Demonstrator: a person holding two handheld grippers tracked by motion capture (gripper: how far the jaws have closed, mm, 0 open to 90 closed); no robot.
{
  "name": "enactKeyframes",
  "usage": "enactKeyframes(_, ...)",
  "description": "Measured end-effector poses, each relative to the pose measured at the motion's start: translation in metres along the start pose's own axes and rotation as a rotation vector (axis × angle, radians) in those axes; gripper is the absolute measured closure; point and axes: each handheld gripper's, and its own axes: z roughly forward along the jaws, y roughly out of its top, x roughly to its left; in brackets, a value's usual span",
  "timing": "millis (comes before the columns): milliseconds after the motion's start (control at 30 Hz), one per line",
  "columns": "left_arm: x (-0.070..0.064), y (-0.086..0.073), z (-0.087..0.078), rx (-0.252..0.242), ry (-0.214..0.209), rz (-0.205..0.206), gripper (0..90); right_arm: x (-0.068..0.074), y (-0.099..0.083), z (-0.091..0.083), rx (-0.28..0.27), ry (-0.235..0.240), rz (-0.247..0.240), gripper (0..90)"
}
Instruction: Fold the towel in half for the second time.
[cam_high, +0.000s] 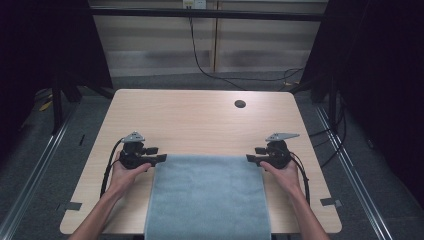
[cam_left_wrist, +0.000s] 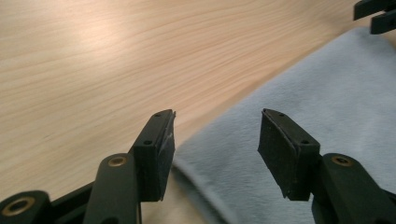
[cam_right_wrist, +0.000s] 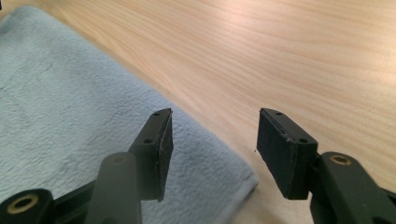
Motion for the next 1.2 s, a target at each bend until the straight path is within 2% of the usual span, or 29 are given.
enactKeyframes(33,0.004,-0.002,0.001,0.002,-0.003,0.009,42.7,-0.005,-0.001,0.002,-0.005,-0.003,0.007,43.2)
enactKeyframes(67,0.012,-0.005,0.004,0.004,-0.009,-0.019,41.8,-0.008,-0.002,0.003,-0.008,0.007,0.015,43.2)
enactKeyframes(100,0.013,-0.006,0.004,0.008,-0.005,-0.007,39.4,-0.010,-0.004,0.005,0.000,0.010,0.025,43.2)
enactKeyframes(200,0.013,-0.006,0.003,0.004,-0.004,-0.002,38.6,-0.010,-0.007,0.010,0.025,0.029,0.017,44.7)
enactKeyframes(300,0.013,-0.008,0.006,0.022,-0.009,0.002,38.2,-0.006,-0.007,0.013,0.047,0.020,0.001,47.2)
enactKeyframes(400,0.008,-0.011,0.013,0.056,-0.021,0.037,38.1,0.000,-0.009,0.015,0.054,0.014,-0.013,53.3)
enactKeyframes(467,0.006,-0.011,0.015,0.062,-0.018,0.046,39.9,0.001,-0.010,0.015,0.055,0.012,-0.019,59.8)
enactKeyframes(500,0.003,-0.011,0.017,0.063,-0.017,0.065,39.9,0.001,-0.010,0.015,0.055,0.012,-0.019,59.8)
enactKeyframes(533,0.000,-0.011,0.018,0.071,-0.016,0.081,48.8,0.002,-0.011,0.014,0.057,0.017,-0.017,68.3)
enactKeyframes(567,0.000,-0.011,0.018,0.071,-0.016,0.081,55.5,0.002,-0.011,0.014,0.057,0.017,-0.017,68.3)
enactKeyframes(600,-0.001,-0.011,0.018,0.073,-0.022,0.091,60.1,0.003,-0.012,0.014,0.055,0.032,-0.012,74.8)
enactKeyframes(667,-0.002,-0.011,0.017,0.078,-0.042,0.074,72.9,0.004,-0.011,0.013,0.054,0.035,-0.015,79.0)
enactKeyframes(700,-0.002,-0.011,0.017,0.078,-0.042,0.074,76.5,0.004,-0.011,0.013,0.054,0.035,-0.015,79.0)
enactKeyframes(767,-0.004,-0.007,0.014,0.056,-0.034,0.068,80.8,0.002,-0.007,0.006,0.029,0.048,0.000,82.5)
enactKeyframes(867,-0.004,-0.001,0.006,0.015,-0.044,0.056,81.8,0.002,-0.001,-0.002,-0.012,0.064,0.012,83.9)
enactKeyframes(900,-0.004,-0.001,0.006,0.015,-0.044,0.056,81.8,0.002,-0.001,-0.002,-0.012,0.064,0.012,83.9)
enactKeyframes(933,-0.003,0.006,-0.001,-0.021,-0.048,0.050,81.9,0.004,0.005,-0.007,-0.030,0.059,0.004,84.3)
enactKeyframes(967,-0.003,0.006,-0.001,-0.021,-0.048,0.050,82.0,0.004,0.005,-0.007,-0.030,0.059,0.004,84.3)
enactKeyframes(1000,-0.001,0.013,-0.007,-0.069,-0.057,0.019,82.0,0.005,0.011,-0.013,-0.058,0.060,-0.001,84.6)
enactKeyframes(1167,-0.003,0.027,-0.015,-0.107,-0.047,0.033,82.0,0.001,0.033,-0.026,-0.123,0.055,-0.010,84.8)
enactKeyframes(1200,-0.002,0.034,-0.017,-0.124,-0.040,0.039,82.0,0.001,0.037,-0.029,-0.132,0.053,-0.016,84.8)
